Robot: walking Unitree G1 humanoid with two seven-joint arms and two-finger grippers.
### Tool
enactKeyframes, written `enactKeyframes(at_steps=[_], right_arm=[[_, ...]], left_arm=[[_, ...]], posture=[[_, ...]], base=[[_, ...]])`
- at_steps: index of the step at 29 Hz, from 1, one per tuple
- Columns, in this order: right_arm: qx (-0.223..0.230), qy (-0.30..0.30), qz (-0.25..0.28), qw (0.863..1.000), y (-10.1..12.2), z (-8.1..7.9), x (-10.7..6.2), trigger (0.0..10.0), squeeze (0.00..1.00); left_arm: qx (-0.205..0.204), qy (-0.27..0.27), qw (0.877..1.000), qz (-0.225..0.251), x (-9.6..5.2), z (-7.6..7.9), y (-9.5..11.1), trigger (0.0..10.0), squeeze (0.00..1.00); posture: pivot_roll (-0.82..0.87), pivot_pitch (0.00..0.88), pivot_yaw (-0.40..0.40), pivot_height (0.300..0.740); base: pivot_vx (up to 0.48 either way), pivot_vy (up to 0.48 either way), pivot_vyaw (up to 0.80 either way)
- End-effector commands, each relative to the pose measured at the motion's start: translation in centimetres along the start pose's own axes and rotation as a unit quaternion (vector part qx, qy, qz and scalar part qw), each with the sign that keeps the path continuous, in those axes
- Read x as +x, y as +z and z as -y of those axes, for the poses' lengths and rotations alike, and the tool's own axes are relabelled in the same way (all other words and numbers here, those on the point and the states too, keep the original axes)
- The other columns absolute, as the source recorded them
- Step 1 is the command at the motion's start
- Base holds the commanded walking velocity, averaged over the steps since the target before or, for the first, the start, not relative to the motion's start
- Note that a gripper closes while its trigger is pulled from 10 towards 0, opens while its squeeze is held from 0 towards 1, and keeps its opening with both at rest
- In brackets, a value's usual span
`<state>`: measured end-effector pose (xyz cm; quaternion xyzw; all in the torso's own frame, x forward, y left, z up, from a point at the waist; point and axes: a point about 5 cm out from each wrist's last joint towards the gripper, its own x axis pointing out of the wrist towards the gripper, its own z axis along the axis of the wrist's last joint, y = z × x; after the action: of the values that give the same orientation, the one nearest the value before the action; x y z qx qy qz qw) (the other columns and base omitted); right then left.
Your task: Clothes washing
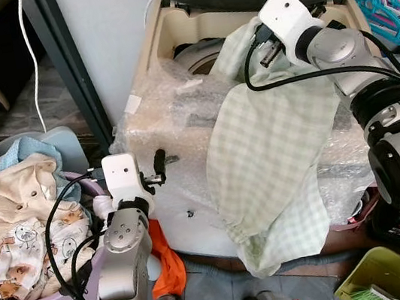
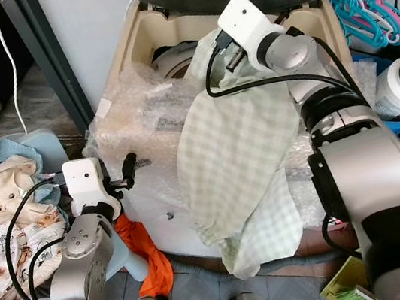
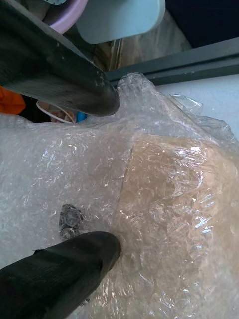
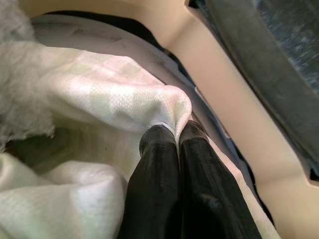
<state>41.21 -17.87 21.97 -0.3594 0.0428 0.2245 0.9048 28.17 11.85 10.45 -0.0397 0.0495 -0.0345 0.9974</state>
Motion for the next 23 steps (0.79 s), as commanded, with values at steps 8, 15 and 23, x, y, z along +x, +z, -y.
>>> enactKeyframes(at_steps=[8,15,23], right_arm=[[0.001,-0.041,0.125,0.991,2.1,3.6,-2.4,10.0,1.0],[0.068,-0.099,0.232,0.965,2.5,4.5,-6.1,10.0,1.0],[0.132,0.194,0.188,0.954,-0.3,-3.0,-10.2,10.0,1.0]], left_arm=[[0.001,-0.008,1.0,-0.016,-0.3,0.4,-0.6,10.0,0.0],[0.002,-0.014,1.0,-0.024,-0.4,0.5,-0.9,10.0,0.0],[0.007,-0.023,0.999,-0.023,0.0,0.8,-0.8,10.0,0.0]], posture=[[-0.03,0.089,-0.029,0.74],[-0.06,0.088,-0.012,0.74],[-0.08,0.088,-0.004,0.74]], base=[[0.0,0.0,0.0],[0.0,0.0,0.0],[0.0,0.0,0.0]])
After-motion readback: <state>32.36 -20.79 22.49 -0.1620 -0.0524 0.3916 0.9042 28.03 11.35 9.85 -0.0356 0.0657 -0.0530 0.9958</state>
